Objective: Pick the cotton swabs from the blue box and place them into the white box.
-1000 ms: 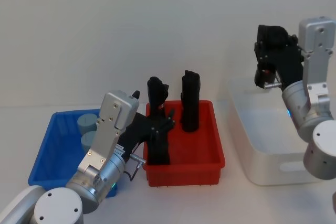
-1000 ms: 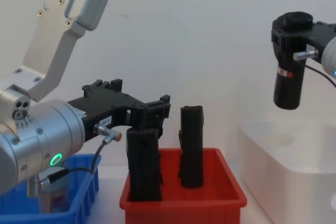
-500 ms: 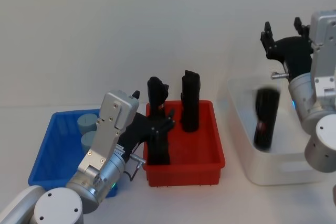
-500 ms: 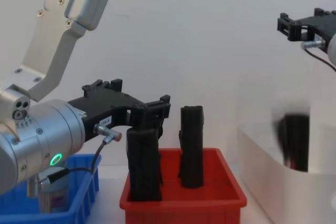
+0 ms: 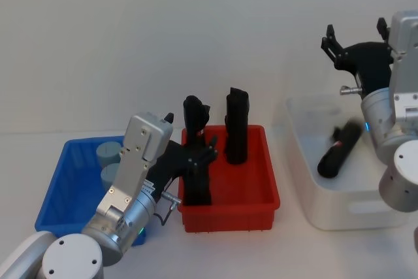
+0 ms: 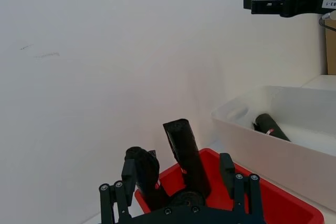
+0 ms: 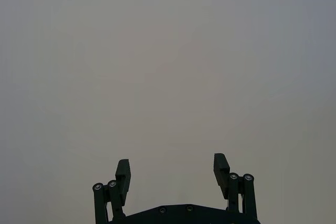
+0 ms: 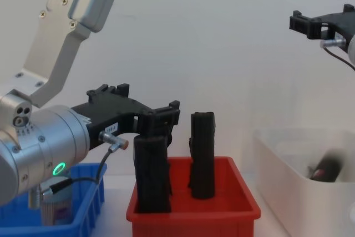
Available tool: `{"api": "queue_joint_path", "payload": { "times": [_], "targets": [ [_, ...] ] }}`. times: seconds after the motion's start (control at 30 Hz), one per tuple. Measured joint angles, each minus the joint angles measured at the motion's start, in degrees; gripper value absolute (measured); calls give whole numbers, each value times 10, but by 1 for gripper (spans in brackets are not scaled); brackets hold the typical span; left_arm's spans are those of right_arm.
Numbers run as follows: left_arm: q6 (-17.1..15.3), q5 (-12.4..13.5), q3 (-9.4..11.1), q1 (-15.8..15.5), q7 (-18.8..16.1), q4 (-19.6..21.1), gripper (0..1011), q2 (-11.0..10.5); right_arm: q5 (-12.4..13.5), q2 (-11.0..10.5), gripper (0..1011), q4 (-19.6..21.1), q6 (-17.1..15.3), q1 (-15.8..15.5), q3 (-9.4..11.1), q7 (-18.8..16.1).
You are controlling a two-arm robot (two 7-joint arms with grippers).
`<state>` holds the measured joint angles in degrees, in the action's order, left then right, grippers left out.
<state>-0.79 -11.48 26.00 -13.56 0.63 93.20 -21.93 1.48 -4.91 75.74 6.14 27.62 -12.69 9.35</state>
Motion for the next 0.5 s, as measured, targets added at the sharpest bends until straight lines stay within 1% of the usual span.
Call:
{"api": "queue_joint_path", "payload": {
  "times": [0.2, 0.33, 0.5],
  "targets": [
    [-5, -3, -3, 7, -9, 9, 1000, -7, 0, 0, 1002, -1, 1, 1, 0, 1],
    [-14, -9, -7, 18, -26, 21, 1000, -15, 1, 0, 1002, -2, 2, 2, 1, 2],
    [-32, -23, -15, 38, -58, 45, 1000, -33, 1, 1, 1002, -2, 3, 2, 1, 2]
  ]
}}
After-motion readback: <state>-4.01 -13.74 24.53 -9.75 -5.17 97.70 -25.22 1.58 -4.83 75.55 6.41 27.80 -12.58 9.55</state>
